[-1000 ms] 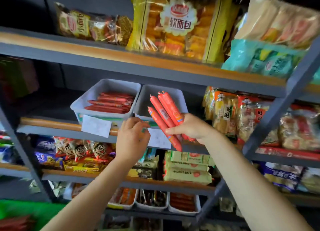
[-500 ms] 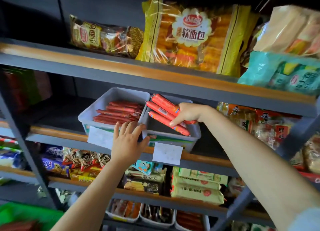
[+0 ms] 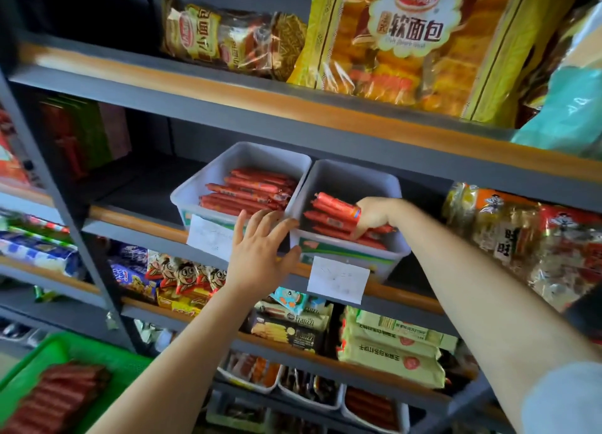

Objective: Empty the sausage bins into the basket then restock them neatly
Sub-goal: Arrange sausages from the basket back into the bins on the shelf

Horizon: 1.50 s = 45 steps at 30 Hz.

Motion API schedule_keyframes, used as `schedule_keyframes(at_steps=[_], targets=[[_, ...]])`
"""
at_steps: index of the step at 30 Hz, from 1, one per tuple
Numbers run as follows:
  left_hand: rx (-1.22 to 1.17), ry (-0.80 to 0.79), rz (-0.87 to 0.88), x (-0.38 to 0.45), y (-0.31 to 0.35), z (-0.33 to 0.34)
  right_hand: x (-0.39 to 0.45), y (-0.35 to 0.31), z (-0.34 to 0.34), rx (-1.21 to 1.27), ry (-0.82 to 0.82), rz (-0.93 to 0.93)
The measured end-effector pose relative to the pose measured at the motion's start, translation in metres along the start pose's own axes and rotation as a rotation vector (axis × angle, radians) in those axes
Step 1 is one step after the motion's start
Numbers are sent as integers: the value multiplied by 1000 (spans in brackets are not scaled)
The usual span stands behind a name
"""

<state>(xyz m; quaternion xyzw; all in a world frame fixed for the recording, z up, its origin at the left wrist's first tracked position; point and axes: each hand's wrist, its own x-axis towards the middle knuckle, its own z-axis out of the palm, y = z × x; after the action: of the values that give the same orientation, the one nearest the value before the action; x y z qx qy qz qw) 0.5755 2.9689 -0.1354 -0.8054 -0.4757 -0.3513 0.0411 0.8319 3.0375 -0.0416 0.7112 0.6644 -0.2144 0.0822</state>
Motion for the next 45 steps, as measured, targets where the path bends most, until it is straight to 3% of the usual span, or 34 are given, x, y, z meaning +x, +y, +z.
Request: schedule_keyframes(at_steps=[4,11,13,15,18,21,23,25,30,35,38,45], targets=[[6,-8,-8,0,0,0,10,2,-3,188,290,-34],[-21,-60,17,1,-4,-3,-35,-27,-5,589,519,-243],[-166,-12,43,1,-8,-13,-66,-54,5,721,472,-364],[-310,141,-12,-5,-15,-29,-89,-81,20,806,373,-495],[-343,301,-347,-34,-48,-52,-98,-125,54,842,143,-613],[-392,73,-726,-82,-109,-55,-71,-177,105,796,-57,-598],[-354,-150,-849,-123,-158,-46,-36,-213,147,736,-137,-549],[-349,-276,-968,-171,-205,-34,5,-251,197,692,-211,-477],[-454,-229,-1366,-300,-313,-4,101,-343,360,661,-384,-237],[-468,-291,-1619,-408,-419,22,168,-441,499,498,-572,-155],[-470,-255,-1736,-453,-475,36,204,-495,558,409,-596,-154],[-386,-100,-1905,-522,-559,67,275,-587,657,122,-433,-287]])
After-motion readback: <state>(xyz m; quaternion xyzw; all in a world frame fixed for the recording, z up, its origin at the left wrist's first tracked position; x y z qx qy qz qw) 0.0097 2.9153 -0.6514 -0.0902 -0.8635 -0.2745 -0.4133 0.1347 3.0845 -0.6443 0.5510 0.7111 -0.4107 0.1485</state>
